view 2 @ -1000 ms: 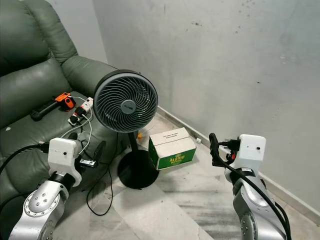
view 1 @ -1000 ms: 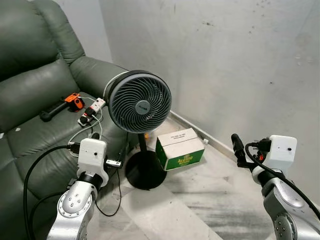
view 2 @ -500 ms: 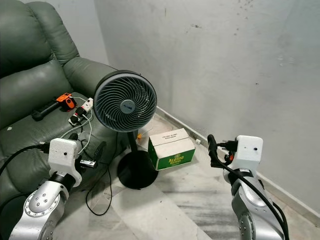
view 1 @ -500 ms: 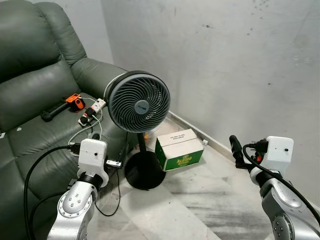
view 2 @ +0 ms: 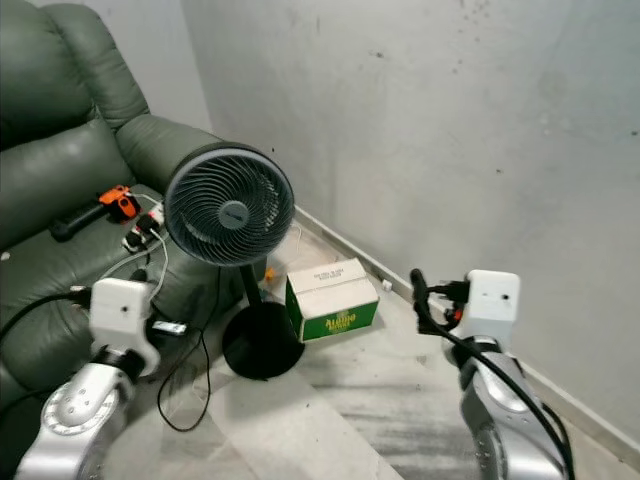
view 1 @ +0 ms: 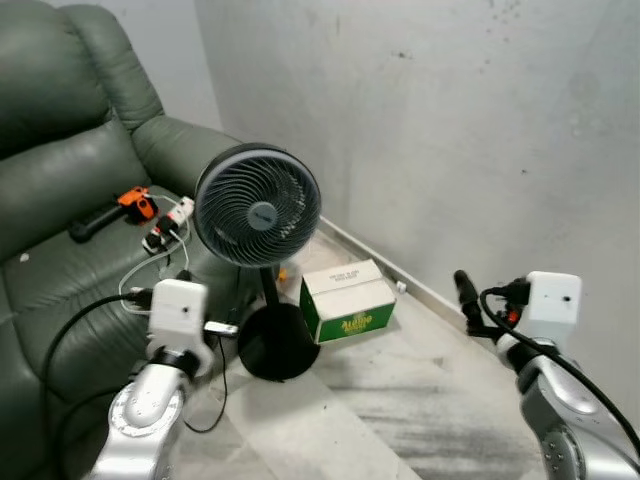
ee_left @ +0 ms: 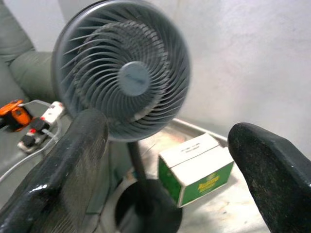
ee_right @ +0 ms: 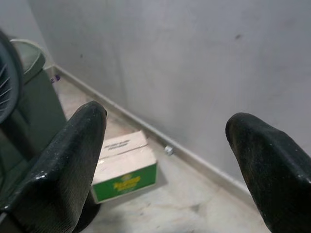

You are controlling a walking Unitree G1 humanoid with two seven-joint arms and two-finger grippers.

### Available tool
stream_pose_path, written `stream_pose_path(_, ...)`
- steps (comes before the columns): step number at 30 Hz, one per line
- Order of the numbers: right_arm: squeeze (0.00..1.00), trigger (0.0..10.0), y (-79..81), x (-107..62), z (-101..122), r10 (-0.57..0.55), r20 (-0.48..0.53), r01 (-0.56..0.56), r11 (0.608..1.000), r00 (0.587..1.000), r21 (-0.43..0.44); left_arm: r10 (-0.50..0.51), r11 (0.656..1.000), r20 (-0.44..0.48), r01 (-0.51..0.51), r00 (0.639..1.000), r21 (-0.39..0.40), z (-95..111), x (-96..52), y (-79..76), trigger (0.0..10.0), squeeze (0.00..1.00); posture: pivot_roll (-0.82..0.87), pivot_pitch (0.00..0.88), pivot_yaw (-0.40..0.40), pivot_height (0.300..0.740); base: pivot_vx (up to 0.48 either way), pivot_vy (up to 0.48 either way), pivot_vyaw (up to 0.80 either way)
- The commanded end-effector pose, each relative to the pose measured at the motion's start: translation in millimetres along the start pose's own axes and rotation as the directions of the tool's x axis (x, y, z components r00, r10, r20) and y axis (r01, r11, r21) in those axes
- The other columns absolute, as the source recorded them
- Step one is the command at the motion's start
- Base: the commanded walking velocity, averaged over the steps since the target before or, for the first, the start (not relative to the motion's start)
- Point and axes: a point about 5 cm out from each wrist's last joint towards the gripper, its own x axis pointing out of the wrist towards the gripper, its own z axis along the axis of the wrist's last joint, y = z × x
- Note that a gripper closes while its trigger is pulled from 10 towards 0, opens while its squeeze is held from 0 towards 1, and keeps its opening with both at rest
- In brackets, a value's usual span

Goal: Hang keys on a hook

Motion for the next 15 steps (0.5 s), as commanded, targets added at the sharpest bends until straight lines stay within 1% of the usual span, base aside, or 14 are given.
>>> stream_pose_path(1,0.00,10.0,3.4,-0.1,0.8,0.010,0.005,-0.010,1.000,1.000,0.000,0.017,1.000,-0.008,-0.017,1.000,0.011,-0.8,-2.3,7.0,10.0,0.00,-0.03,0.078,0.045,0.740,0.000,-0.409,0.00)
stream_pose_path(7,0.00,10.0,3.9,0.7,1.2,0.011,0.006,-0.011,1.000,1.000,-0.002,0.017,1.000,-0.008,-0.017,1.000,0.012,-0.7,-1.8,7.3,10.0,0.00,-0.03,0.082,0.043,0.740,0.000,-0.401,0.00)
stream_pose_path(10,0.00,10.0,3.8,0.9,1.4,0.012,0.005,-0.012,1.000,1.000,-0.003,0.024,1.000,-0.007,-0.024,1.000,0.016,-0.8,-1.8,7.8,10.0,0.00,-0.03,0.082,0.043,0.740,0.000,-0.294,0.00)
stream_pose_path(15,0.00,10.0,3.7,1.8,2.3,0.015,0.008,-0.015,1.000,1.000,-0.004,0.038,0.999,-0.004,-0.038,0.999,0.004,-1.1,-1.2,9.3,10.0,0.00,-0.03,0.075,0.041,0.740,0.000,0.000,0.00)
